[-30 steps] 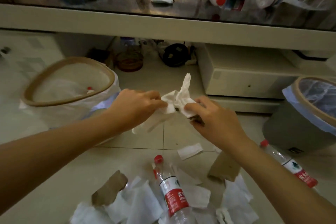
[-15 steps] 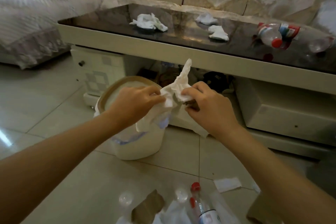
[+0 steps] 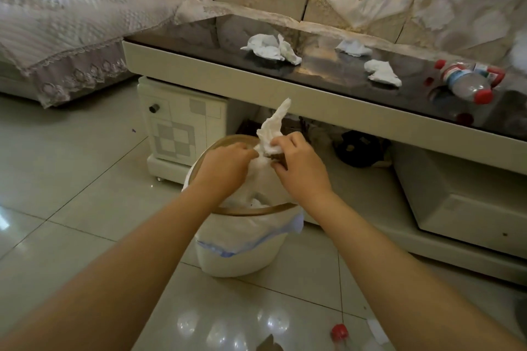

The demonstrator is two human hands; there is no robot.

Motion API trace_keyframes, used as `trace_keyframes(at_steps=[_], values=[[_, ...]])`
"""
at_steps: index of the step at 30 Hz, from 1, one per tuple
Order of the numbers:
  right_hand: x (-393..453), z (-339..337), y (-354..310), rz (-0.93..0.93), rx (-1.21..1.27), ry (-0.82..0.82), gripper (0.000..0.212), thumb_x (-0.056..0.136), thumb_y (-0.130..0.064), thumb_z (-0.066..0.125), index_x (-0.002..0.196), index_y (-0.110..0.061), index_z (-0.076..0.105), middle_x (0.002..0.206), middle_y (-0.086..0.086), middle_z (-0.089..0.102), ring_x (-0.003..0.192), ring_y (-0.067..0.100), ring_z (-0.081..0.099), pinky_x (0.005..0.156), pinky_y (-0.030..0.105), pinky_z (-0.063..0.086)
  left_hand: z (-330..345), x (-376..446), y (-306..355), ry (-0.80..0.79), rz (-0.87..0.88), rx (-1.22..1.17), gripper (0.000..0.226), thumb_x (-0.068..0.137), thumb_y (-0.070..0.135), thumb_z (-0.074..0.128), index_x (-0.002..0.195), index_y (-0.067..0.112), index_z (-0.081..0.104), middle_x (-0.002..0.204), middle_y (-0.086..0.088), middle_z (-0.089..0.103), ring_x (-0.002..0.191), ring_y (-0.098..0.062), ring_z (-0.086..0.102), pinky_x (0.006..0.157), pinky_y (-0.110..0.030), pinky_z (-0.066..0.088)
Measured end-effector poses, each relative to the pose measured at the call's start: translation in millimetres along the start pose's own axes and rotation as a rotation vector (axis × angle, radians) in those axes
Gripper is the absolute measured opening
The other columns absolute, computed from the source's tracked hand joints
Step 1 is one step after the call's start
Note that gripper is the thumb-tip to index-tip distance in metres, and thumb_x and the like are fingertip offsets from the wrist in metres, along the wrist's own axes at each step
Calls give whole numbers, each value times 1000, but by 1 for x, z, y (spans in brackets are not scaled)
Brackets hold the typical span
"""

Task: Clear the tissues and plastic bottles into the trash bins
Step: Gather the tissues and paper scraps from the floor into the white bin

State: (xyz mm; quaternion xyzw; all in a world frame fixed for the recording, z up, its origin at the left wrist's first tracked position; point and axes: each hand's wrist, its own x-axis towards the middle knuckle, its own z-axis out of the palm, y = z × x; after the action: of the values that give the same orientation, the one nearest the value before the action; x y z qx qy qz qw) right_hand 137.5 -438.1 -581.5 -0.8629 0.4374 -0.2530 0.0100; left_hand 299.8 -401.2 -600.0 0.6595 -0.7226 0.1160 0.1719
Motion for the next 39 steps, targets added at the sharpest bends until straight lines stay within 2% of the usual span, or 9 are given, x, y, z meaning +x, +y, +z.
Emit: trace_keyframes(at_steps=[2,5,7,13,18,22,27,34,39], values=[[0,16,0,18,-12,-150,38,93,-26,55,129,-19,48,121,5,45,105,26,48,79,42,51,9,-3,-2,-68,-4,21,34,94,31,51,127,25,54,129,4,56,101,-16,61,80,-29,50],[-3,32,2,56,-105,-431,53,95,-47,44,142,-25,35,143,4,40,129,27,37,103,44,37,19,-10,-6,-92,19,104,42,93,45,47,130,27,50,130,4,55,104,-17,60,87,-35,49],[-6,38,2,57,-134,-478,57,95,-54,38,145,-27,32,149,3,36,137,25,31,109,45,30,20,-13,-8,-82,0,126,41,93,45,48,129,26,52,131,4,53,109,-18,57,93,-37,44],[-22,25,-5,-80,-207,-238,47,93,-44,49,136,-27,44,135,-5,51,126,17,43,101,36,36,7,-23,9,52,9,43,35,92,39,52,124,25,55,123,2,59,107,-19,58,89,-35,43],[-60,-7,12,-145,-270,-31,42,81,-29,65,122,-20,60,118,1,63,105,23,59,80,37,45,-2,-33,47,119,102,-49,36,86,35,63,117,18,61,106,-4,68,85,-25,65,69,-38,51],[-109,-36,50,-110,-329,-41,42,80,-28,66,120,-19,60,120,4,63,105,24,60,81,36,46,4,-42,84,102,174,-50,38,85,37,59,117,16,62,99,-5,69,77,-26,65,61,-36,50],[-175,-66,100,-53,-414,-124,45,83,-35,62,124,-18,58,124,7,61,110,25,58,88,39,47,21,-53,143,-34,271,-32,49,78,42,68,119,18,61,108,-3,67,92,-25,66,71,-37,51],[-259,-81,170,140,-420,-196,49,81,-38,60,126,-17,58,125,8,61,110,27,58,90,42,46,57,-63,223,-193,414,-36,54,77,45,69,122,17,61,109,-5,68,89,-27,66,71,-38,51],[-322,-75,220,323,-432,-277,50,82,-38,64,126,-17,57,128,9,58,111,30,57,90,45,46,87,-77,283,-373,457,-11,70,88,56,49,146,24,27,142,-1,43,124,-24,48,98,-40,42]])
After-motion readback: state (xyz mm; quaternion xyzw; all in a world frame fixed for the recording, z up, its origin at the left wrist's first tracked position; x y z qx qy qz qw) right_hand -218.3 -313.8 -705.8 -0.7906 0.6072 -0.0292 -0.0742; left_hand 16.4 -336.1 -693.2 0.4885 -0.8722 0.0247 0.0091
